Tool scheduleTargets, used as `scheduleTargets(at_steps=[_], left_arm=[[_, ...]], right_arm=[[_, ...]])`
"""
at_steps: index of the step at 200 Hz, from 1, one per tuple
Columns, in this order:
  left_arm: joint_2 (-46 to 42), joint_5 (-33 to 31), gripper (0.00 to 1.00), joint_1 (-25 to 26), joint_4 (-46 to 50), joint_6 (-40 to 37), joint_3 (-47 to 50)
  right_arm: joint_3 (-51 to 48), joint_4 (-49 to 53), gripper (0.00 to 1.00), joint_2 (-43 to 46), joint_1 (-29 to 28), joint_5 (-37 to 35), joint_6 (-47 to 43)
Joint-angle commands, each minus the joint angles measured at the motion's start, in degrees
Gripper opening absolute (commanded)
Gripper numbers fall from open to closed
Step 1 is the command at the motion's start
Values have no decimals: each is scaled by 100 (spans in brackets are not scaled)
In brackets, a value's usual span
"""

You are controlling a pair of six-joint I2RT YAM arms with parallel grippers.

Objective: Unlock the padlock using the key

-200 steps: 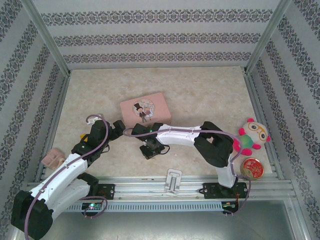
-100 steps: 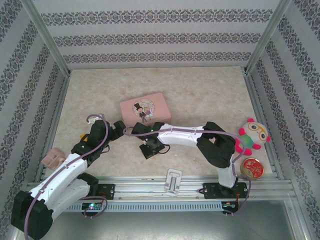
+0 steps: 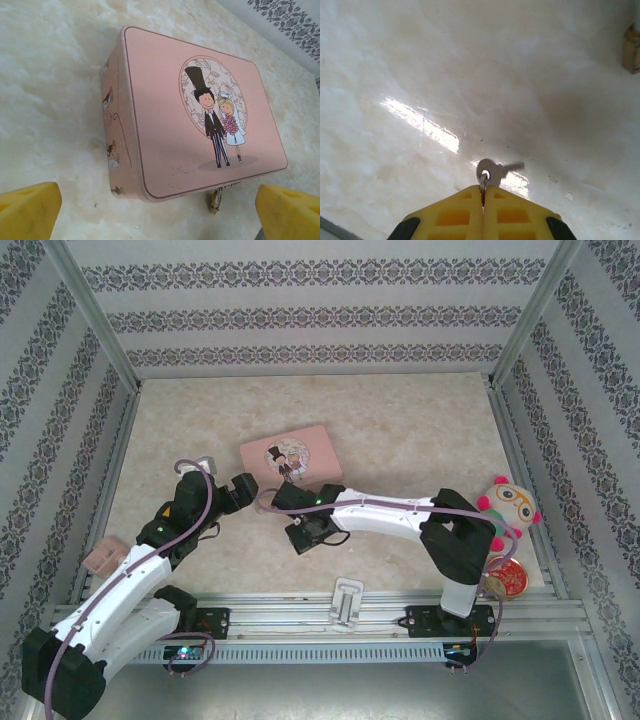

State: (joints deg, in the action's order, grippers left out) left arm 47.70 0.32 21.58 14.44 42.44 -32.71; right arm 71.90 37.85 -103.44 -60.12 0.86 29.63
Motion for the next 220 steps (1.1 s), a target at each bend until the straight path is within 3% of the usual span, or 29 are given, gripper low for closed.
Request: scheduleTargets(at_steps=[1,43,125,165,220], left_arm=[[-77,161,99,-113,-20,-210,-216],[-195,401,99,-168,-276,-635,-193],[-666,2291,99,-194,-1914,-1733,179],[-1039,2694,99,-193,-3218,-1890,757],[-825,3611,97,-155,-4167,-2502,1010]], right_arm=[[-110,-88,0,280,57,-77,35],[-139,-172,0,817,179,210,115],[135,64,0,1913,765,705,379],[280,-15,0,2391,1077,1099,717],[292,-237,0,2817,1338,1474,1150]])
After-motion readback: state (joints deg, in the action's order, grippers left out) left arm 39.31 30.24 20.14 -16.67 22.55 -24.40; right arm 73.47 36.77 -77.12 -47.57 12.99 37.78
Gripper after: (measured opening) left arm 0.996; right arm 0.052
